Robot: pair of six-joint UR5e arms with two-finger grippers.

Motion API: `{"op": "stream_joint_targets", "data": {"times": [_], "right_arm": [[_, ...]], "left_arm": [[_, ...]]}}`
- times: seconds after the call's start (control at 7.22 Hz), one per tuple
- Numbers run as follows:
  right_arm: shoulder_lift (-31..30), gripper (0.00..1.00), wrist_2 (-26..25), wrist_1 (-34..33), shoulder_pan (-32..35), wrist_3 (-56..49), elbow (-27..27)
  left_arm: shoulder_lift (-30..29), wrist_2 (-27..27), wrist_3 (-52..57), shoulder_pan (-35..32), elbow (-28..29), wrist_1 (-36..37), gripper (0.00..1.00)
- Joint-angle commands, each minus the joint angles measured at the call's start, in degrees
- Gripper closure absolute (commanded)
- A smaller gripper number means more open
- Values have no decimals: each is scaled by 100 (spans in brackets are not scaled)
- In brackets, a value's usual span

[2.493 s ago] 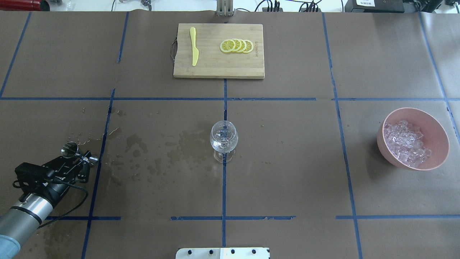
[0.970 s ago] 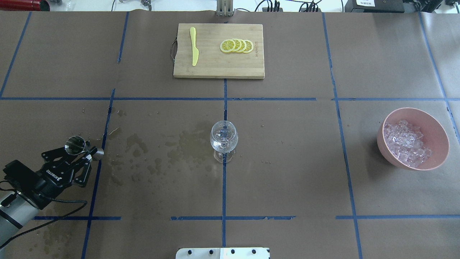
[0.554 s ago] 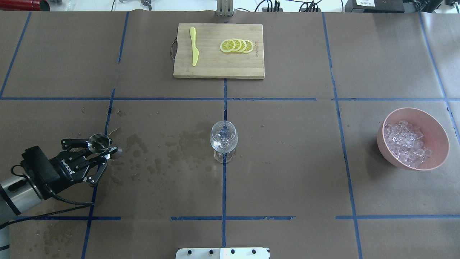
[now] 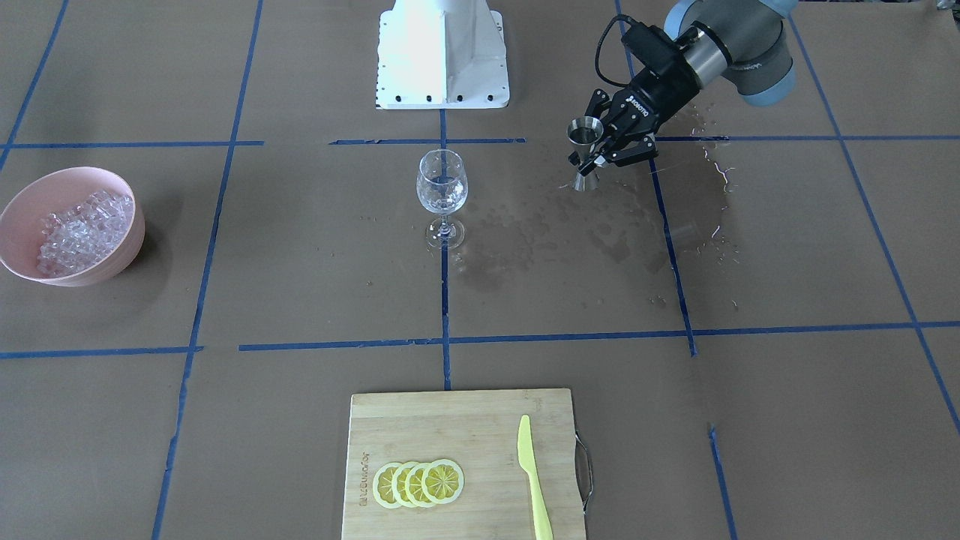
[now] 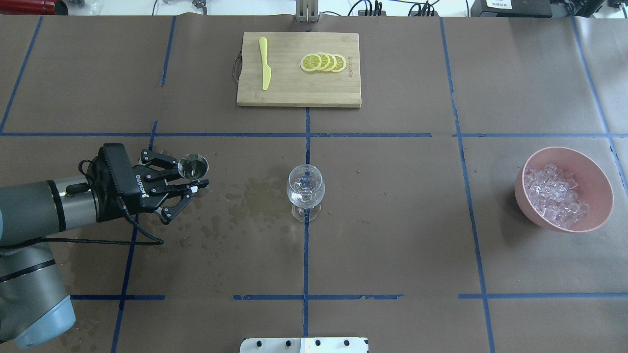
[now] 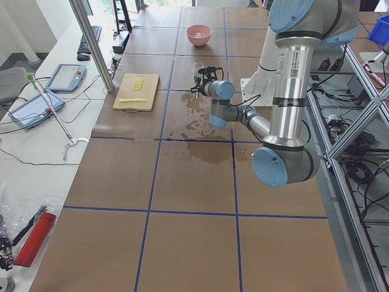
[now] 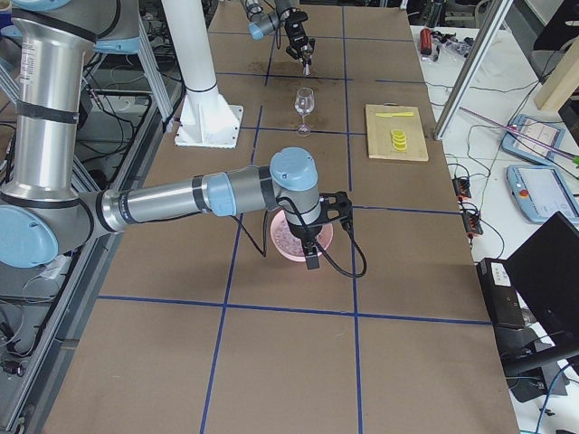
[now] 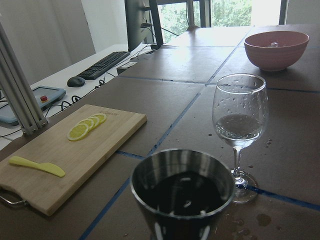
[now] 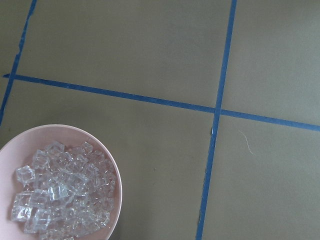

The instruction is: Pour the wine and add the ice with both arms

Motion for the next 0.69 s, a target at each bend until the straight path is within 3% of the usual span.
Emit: {"op": "stream_joint_targets", "data": {"times": [0.0, 0.28, 0.55], "right_arm": [[0, 0, 0, 0, 0, 84, -6], [0, 0, 0, 0, 0, 84, -6], [0, 0, 0, 0, 0, 111, -24]], "left_arm": [[-617, -210, -8, -81, -423, 1470, 100], [-1486, -210, -35, -37, -636, 3094, 100], [-1789, -201, -52, 42, -611, 3874, 100]]}}
